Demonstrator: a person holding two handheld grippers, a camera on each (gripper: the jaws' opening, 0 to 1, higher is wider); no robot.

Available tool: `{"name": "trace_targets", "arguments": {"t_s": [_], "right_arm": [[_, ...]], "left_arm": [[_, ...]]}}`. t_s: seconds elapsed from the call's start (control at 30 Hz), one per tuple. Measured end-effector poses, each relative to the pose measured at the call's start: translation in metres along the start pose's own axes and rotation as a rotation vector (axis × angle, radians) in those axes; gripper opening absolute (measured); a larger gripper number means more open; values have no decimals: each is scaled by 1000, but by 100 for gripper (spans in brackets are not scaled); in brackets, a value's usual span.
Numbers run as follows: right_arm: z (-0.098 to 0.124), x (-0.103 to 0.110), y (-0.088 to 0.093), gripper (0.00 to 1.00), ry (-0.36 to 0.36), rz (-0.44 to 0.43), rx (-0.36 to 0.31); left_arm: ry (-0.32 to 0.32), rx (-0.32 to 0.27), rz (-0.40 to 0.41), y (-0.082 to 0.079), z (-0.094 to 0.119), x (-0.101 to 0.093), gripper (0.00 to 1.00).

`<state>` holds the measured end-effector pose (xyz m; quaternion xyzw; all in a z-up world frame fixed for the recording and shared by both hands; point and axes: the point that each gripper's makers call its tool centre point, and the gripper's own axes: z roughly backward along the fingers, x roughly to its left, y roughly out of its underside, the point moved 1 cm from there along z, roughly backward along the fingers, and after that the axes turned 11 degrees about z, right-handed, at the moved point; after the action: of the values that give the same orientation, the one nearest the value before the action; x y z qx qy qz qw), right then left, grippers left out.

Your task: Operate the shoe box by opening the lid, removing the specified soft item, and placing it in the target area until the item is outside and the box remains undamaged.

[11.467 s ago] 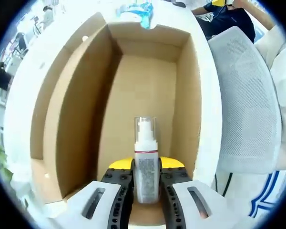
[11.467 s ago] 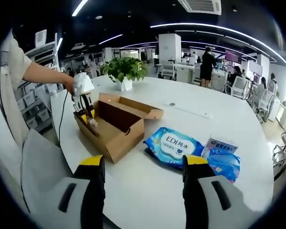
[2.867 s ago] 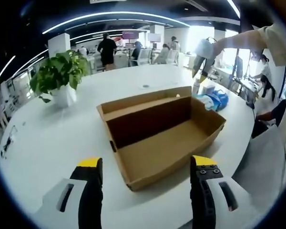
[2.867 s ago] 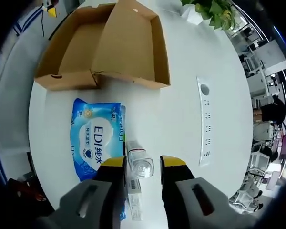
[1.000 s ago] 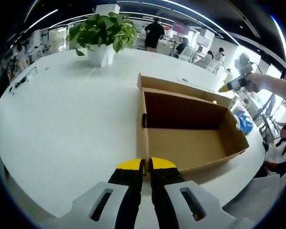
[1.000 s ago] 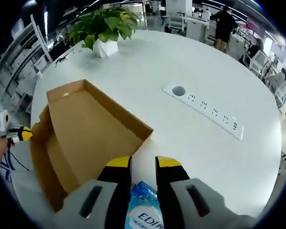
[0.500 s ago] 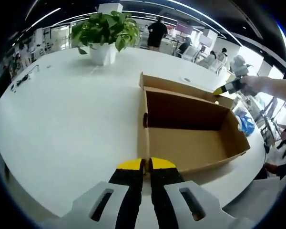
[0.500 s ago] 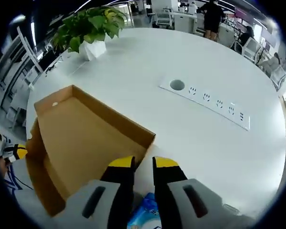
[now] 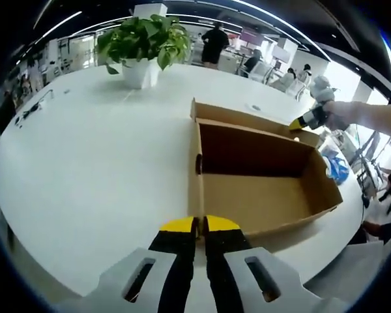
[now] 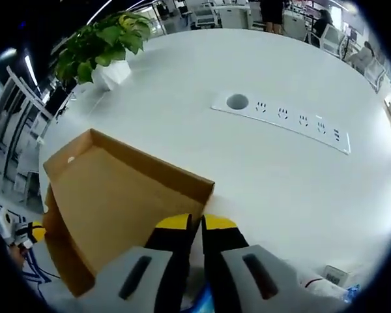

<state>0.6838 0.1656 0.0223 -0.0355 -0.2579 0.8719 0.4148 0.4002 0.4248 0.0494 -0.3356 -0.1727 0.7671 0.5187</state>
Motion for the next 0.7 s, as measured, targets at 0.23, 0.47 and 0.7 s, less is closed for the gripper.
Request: {"name": "trace_targets", "arguments": {"t_s": [0.23, 0.47, 0.7], "right_arm": [[7, 0, -3, 2, 7, 2, -5], [15, 2, -7, 1, 13, 22, -29], [25, 4, -10, 1, 16, 27, -51]], "left_arm": [[8, -5, 14, 0, 0, 0, 1], [18, -12, 31, 0, 1, 0, 1], [18, -14, 28, 1, 1, -1, 1]]}}
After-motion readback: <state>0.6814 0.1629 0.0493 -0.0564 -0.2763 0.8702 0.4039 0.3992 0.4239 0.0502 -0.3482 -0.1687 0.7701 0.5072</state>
